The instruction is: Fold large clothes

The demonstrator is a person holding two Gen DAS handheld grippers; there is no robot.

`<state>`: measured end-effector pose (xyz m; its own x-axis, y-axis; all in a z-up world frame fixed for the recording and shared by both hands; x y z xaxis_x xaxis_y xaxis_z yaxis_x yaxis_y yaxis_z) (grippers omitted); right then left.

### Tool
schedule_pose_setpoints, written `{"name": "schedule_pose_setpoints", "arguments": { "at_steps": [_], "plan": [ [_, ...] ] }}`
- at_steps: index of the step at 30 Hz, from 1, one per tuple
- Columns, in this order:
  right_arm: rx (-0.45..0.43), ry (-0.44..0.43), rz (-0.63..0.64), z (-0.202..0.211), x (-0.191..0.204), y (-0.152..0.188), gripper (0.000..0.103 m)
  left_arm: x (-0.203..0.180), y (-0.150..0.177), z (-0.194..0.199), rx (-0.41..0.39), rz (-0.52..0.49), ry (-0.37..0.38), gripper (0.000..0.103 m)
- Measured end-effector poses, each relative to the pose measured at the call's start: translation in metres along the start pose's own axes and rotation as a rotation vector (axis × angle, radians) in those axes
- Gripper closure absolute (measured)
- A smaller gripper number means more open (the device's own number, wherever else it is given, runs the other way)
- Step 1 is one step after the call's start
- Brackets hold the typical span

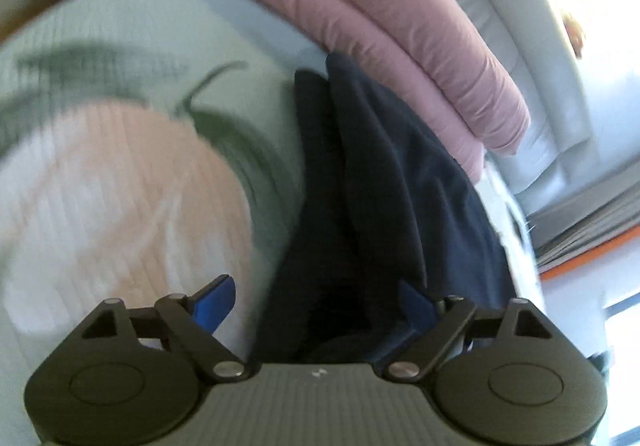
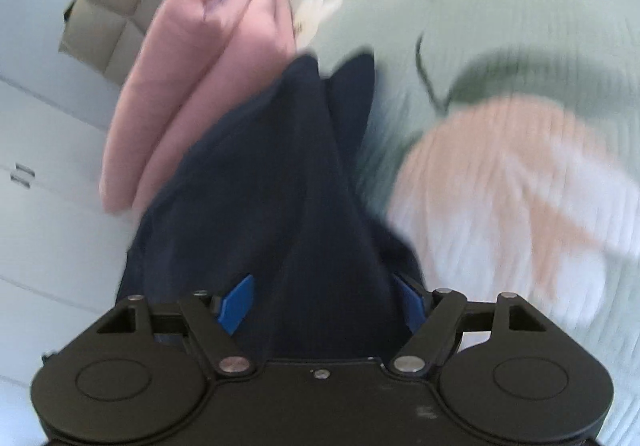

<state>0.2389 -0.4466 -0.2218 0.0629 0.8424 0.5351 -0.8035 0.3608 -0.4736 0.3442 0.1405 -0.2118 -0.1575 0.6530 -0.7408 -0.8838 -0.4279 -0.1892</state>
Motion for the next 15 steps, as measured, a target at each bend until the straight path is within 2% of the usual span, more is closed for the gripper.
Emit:
{"name": "schedule_pose_setpoints", "arguments": {
  "at_steps": [2,3,4,5,7,9,10,12,14,15],
  "plan": [
    [0.014,0.05,0.13,-0.002,0.015,0.006,0.014,0.001,0.007,0.002,-0.011,0.005,0.016,0.019],
    [0.0,0.095,0.201,0.0,0.022,0.008,0.044,0.0,0.01,0.002,-0.014,-0.022,0.025,0.047],
    [0.003,0.14,0.241,0.001,0.026,0.009,0.096,-0.001,0.013,0.0,-0.008,-0.051,0.024,0.082],
    [0.008,0.161,0.243,0.001,0.027,0.01,0.096,-0.002,0.015,-0.003,-0.007,-0.079,-0.011,0.086],
    [0.003,0.192,0.239,0.006,0.028,0.009,0.098,-0.007,0.015,-0.002,-0.068,-0.142,-0.111,0.089],
    [0.023,0.261,0.279,0.01,0.02,0.011,0.099,-0.003,0.016,0.002,-0.142,-0.224,-0.291,0.096],
    [0.035,0.247,0.233,0.011,0.009,0.014,0.099,0.004,0.017,0.004,-0.143,-0.222,-0.323,0.097],
    [0.053,0.217,0.16,0.012,-0.004,0.021,0.099,0.013,0.016,0.011,-0.134,-0.16,-0.265,0.096],
    [0.046,0.243,0.18,0.012,-0.002,0.019,0.096,0.015,0.015,0.015,-0.13,-0.162,-0.281,0.092],
    [0.045,0.26,0.184,0.013,-0.001,0.018,0.086,0.013,0.015,0.018,-0.128,-0.18,-0.302,0.09]
  ]
}}
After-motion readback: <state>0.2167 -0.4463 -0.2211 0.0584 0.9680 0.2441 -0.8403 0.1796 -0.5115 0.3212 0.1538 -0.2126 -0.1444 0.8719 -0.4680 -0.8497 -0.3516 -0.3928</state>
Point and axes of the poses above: each gripper's, at about its wrist camera, not at the fingertips, and z roughly against the way its jaws point, x to its left, y to its underside, the point moved 5 cm from there along -z, roughly the way its jaws point, and after that the axes turned 13 degrees about z, right-handed, at the moved point
